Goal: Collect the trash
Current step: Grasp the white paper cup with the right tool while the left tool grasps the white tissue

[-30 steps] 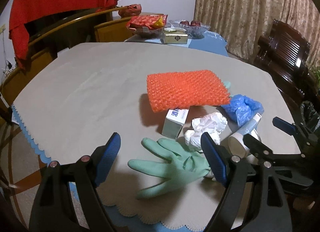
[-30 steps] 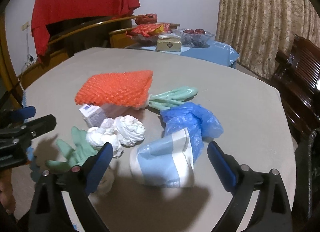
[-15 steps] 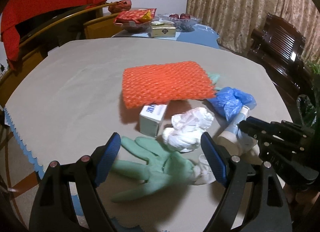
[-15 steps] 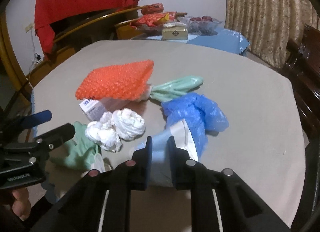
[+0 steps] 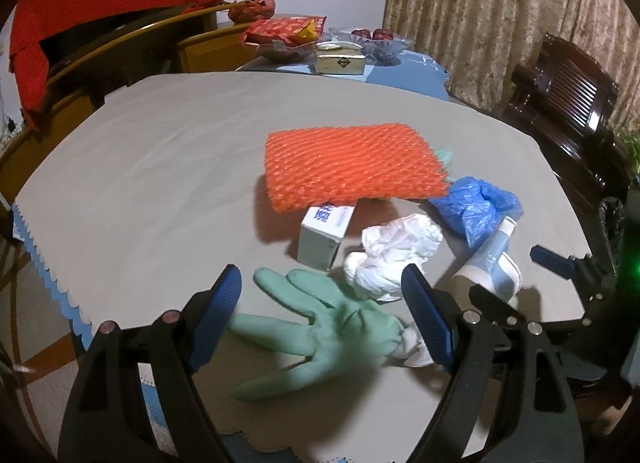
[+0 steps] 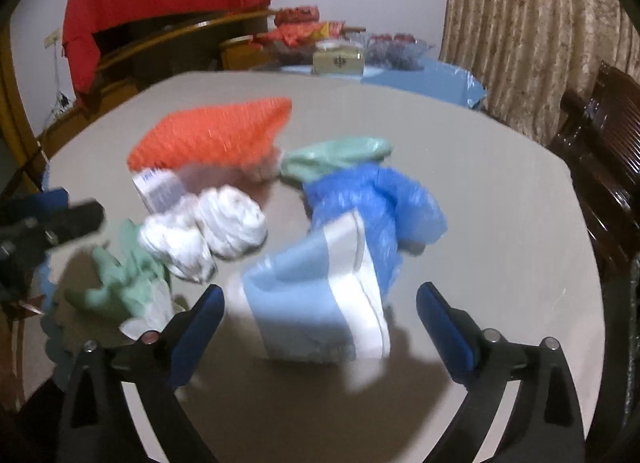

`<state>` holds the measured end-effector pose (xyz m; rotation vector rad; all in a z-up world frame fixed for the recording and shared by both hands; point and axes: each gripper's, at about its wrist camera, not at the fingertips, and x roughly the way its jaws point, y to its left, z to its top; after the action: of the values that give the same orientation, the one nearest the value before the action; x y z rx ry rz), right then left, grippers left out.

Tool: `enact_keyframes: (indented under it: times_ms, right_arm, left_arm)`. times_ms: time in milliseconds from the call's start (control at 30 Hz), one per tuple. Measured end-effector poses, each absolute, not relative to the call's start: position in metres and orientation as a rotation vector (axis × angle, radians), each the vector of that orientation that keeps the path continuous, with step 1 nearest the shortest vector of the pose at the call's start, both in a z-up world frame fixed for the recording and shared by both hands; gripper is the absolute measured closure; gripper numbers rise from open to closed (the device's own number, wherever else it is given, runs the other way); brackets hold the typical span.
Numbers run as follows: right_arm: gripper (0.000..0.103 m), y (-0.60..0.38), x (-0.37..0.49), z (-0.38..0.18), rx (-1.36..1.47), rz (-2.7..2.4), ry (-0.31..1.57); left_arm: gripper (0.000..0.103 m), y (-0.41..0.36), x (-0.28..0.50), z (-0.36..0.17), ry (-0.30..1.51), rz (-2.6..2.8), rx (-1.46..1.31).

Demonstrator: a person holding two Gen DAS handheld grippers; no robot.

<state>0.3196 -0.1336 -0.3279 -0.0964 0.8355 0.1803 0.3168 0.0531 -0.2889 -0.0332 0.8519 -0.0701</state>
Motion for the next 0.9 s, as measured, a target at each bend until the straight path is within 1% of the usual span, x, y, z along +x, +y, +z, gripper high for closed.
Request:
enact_keyframes:
  times_ms: [33, 67, 133, 200, 267, 600, 667, 767, 833, 900]
  right_arm:
    - [0.016, -0.133, 0.321, -0.331, -0.102, 0.183, 0.850]
    - [0.032, -0.134, 0.322, -0.334, -0.097, 0.194, 0.865]
    - [0.037, -0.137, 0.323, -0.335, -0.074, 0.203, 0.879]
    - [0.045, -0.140, 0.322, -0.330, -0.064, 0.205, 0.869]
    - [0.050, -0.143, 0.320, -0.322, -0.054, 0.209, 0.853]
    - [0.057, -0.173, 0.311, -0.296, 0.038, 0.193, 0.813]
    - [0.057, -0.175, 0.311, -0.295, 0.040, 0.191, 0.812]
    - [0.057, -0.179, 0.312, -0.293, 0.045, 0.188, 0.806]
    - [0.057, -0.180, 0.312, -0.291, 0.048, 0.187, 0.801]
    - [0.057, -0.181, 0.311, -0.289, 0.050, 0.187, 0.797]
  left_arm:
    - [0.023, 0.053, 0.317, -0.290, 0.854, -0.069, -0.034]
    - [0.023, 0.053, 0.317, -0.291, 0.857, -0.070, -0.032]
    - [0.023, 0.051, 0.318, -0.292, 0.861, -0.075, -0.030]
    - [0.023, 0.048, 0.318, -0.294, 0.865, -0.081, -0.026]
    - [0.023, 0.044, 0.318, -0.294, 0.866, -0.091, -0.023]
    - [0.023, 0.012, 0.328, -0.303, 0.893, -0.141, 0.010]
    - [0.025, 0.006, 0.334, -0.308, 0.907, -0.143, 0.023]
    - [0.036, -0.001, 0.341, -0.316, 0.929, -0.143, 0.036]
    - [0.052, -0.005, 0.347, -0.321, 0.948, -0.144, 0.042]
    - [0.055, -0.006, 0.350, -0.324, 0.953, -0.138, 0.047]
